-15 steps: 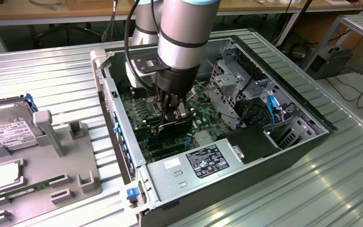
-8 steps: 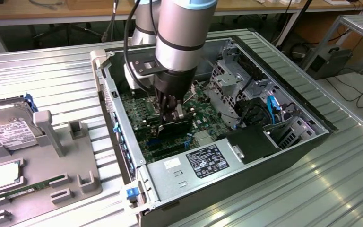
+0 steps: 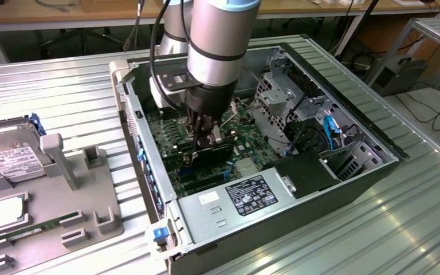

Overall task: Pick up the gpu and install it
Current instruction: 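Press down on the gpu until it lock into place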

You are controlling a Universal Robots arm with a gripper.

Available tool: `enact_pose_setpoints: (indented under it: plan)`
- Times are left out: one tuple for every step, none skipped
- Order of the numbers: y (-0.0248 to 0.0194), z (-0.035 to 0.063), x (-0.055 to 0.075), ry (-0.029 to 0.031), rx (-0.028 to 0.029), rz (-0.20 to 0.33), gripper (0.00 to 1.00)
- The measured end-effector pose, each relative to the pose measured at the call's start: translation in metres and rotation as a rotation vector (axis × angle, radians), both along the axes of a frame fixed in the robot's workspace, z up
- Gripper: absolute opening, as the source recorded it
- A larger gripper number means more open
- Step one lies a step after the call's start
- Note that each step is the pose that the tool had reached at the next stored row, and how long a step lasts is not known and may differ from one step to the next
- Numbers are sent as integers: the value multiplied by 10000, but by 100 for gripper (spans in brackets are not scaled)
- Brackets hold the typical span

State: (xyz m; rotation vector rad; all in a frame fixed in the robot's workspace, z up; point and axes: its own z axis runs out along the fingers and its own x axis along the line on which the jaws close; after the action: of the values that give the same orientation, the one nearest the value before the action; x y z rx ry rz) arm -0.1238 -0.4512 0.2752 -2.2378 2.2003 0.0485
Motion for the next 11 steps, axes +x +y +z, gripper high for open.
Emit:
enact_pose_setpoints:
  plan:
    - [0, -6, -2, 0, -7, -1, 11]
    - [0, -10, -4, 1, -14, -1, 11]
    - [0, -13, -6, 3, -19, 0, 11]
    - [0, -15, -8, 3, -23, -1, 11]
    - [0, -21, -11, 0, -25, -1, 11]
    - [0, -23, -14, 1, -32, 0, 11]
    - [0, -28, -19, 0, -36, -2, 11]
    - [0, -31, -23, 0, -42, -1, 11]
    - [1, -33, -29, 2, -49, -1, 11]
    - [1, -34, -34, 2, -53, -1, 11]
    - [1, -35, -36, 1, -55, 0, 11]
